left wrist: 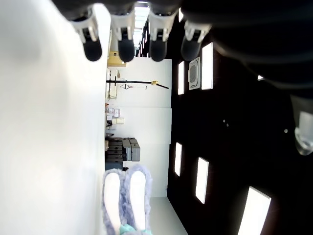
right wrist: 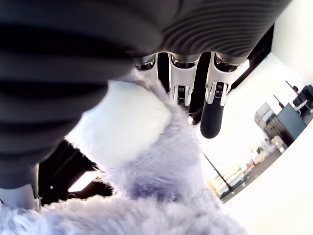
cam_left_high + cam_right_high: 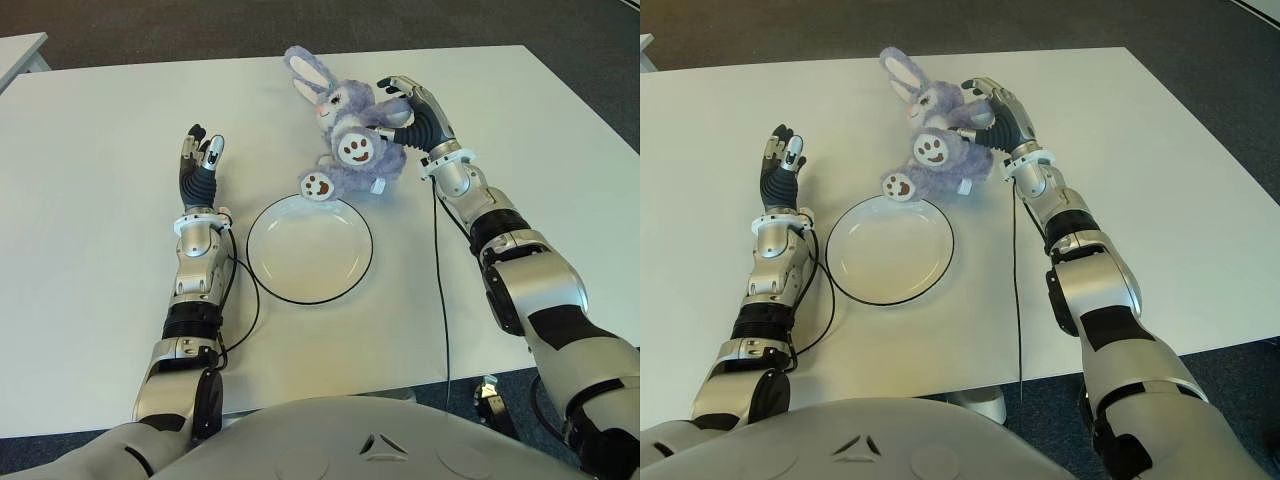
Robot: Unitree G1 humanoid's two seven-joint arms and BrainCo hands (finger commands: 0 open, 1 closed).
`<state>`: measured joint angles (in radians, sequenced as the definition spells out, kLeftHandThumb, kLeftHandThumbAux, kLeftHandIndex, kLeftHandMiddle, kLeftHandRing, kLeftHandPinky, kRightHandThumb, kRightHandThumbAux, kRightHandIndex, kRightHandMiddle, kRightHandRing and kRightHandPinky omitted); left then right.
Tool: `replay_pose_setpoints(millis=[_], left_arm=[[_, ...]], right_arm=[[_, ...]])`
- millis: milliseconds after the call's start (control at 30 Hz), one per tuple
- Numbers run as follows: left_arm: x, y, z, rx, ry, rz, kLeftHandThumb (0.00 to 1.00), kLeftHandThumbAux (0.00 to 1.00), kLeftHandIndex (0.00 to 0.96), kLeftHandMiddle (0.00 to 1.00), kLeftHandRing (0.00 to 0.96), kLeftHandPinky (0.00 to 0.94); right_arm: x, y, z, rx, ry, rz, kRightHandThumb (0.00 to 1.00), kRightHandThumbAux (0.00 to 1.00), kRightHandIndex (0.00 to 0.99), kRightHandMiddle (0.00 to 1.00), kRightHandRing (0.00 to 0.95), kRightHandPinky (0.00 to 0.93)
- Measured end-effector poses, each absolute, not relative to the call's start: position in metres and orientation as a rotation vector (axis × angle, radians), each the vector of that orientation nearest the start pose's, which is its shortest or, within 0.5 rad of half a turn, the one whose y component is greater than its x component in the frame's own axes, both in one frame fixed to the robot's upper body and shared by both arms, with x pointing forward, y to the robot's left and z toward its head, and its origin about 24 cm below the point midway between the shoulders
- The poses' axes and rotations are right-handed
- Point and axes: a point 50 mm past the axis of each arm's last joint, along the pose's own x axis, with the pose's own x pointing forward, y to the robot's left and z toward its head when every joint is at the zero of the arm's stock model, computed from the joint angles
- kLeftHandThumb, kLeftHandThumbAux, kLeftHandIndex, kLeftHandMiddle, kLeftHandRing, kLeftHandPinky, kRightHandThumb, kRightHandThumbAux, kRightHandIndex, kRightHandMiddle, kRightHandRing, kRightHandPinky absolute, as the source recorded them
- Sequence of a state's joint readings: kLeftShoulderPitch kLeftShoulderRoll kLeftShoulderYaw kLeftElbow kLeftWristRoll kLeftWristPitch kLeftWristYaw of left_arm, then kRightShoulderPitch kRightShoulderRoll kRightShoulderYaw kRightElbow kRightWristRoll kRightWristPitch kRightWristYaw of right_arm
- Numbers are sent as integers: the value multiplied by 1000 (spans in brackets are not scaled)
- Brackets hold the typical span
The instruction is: Put the doll into the plate.
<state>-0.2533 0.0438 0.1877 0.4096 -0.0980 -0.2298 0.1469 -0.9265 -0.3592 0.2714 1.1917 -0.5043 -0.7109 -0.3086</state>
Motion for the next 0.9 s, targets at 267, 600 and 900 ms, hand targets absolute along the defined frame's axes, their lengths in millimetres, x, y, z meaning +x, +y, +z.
replay_pose_setpoints(millis=[267, 600, 900], left_arm=[[294, 195, 35, -91, -68, 288, 0, 410, 0, 15, 0, 0], [294, 195, 35, -90, -68, 288, 0, 412, 0, 15, 0, 0], [294, 195, 35, -89, -68, 289, 0, 413, 0, 19, 2, 0]], right_arm=[[384, -155, 128, -886, -494, 172, 174, 595, 206, 211, 219, 249], [385, -155, 127, -883, -480, 164, 290, 605, 229, 221, 219, 244], [385, -150, 125, -862, -470, 162, 351, 615, 241, 248, 247, 275]])
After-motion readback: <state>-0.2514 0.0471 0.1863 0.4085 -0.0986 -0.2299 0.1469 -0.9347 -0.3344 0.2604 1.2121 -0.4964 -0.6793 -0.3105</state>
